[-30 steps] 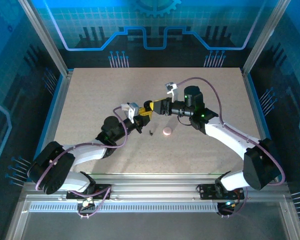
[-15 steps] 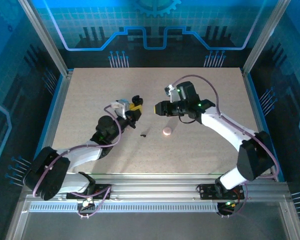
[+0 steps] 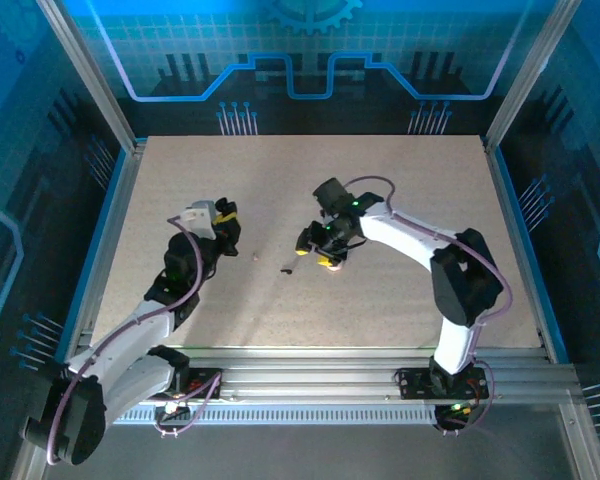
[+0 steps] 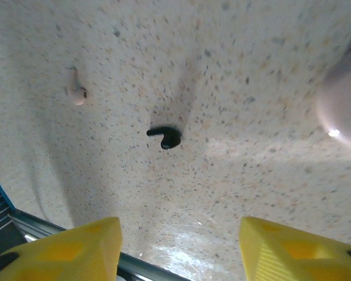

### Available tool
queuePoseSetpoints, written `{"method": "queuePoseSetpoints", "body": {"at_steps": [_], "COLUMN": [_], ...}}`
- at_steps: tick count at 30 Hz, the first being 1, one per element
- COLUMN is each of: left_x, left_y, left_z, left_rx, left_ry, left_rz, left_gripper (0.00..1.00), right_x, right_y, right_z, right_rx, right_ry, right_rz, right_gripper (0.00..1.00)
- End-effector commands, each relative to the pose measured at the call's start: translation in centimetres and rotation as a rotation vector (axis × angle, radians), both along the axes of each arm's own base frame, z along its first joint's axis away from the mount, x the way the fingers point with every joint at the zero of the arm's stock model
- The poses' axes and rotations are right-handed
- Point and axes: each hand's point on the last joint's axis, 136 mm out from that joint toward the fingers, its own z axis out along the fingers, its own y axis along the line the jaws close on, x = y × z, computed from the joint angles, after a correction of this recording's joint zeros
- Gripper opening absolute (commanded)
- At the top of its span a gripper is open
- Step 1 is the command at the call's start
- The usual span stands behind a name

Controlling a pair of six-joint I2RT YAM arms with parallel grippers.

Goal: Insert the wireless bluetooth earbuds into the charging case

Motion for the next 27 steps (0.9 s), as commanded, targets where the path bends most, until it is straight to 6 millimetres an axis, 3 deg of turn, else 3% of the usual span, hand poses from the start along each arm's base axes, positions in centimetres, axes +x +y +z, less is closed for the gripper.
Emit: {"method": "queuePoseSetpoints", "body": {"at_steps": [1, 6, 9, 17, 27], "left_x": [-0.7, -1.1, -1.3, -1.8, -2.3], "left_y": [2.5, 3.5, 4.1, 5.5, 6.3], "left_z": [-3.1, -3.7, -3.8, -4.1, -4.3], "left_rx": [-0.009, -0.023, -0.019, -0.023, -0.033], "left_ry": [0.132, 0.140, 0.143, 0.142, 0.135], "left_rz": [0.088, 0.114, 0.130, 0.166, 0.184], "left_gripper": [0.13, 0.14, 0.14, 0.14, 0.14], "right_x": [-1.0, -0.8, -0.7, -2.1, -1.3], "right_y": [2.1, 3.1, 2.8, 2.9, 4.1], "right_z": [-1.0, -2.5, -3.3, -5.3, -6.7], "right_rx": [-0.009, -0.045, -0.089, -0.200, -0.221], "right_ry": [0.160, 0.239, 0.291, 0.443, 0.446], "right_rz": [-0.140, -0.259, -0.348, -0.476, -0.566], "right_gripper": [0.60, 0.63, 0.56, 0.49, 0.47]}}
